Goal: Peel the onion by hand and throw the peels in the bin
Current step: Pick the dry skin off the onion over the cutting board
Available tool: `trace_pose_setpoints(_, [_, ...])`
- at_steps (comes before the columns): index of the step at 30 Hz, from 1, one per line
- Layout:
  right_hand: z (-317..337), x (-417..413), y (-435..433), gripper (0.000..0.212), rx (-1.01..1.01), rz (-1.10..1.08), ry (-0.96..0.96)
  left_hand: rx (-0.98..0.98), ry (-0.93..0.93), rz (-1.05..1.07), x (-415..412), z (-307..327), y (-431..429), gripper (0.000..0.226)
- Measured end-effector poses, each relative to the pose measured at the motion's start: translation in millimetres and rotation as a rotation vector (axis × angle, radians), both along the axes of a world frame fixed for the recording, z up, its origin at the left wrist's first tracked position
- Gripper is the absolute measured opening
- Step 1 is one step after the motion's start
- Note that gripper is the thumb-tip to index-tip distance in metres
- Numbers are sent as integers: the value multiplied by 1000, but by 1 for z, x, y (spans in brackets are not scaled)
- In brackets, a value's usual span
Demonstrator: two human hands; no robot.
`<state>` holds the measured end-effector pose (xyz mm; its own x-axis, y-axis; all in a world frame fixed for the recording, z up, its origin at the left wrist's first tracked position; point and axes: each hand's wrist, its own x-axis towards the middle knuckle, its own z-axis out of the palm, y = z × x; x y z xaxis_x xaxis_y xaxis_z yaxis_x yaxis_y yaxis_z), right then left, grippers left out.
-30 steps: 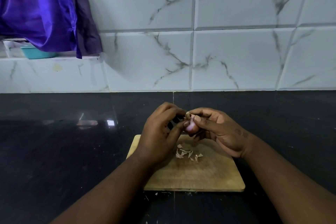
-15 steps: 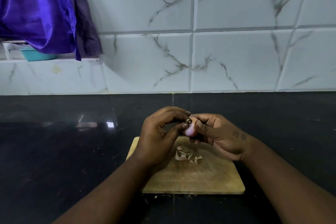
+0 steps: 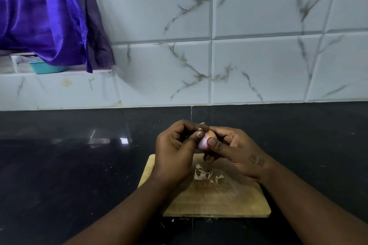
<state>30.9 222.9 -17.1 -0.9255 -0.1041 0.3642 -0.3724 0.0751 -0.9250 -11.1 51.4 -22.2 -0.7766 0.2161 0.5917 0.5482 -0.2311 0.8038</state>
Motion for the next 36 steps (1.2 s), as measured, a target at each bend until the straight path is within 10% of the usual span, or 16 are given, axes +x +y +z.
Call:
trace_pose_setpoints(14, [-4,-4,-11,45,435,-299,322,354,-465,-89,-3,5,2,21])
trace_pose_setpoints(27, [-7,-4,1,47,336,-325,272,320,-533,-179,-8,9,-4,19])
trace_pose_setpoints(36, [-9,-7,9,53,390,-336,240,-350,207,194,-5,0,-9,19])
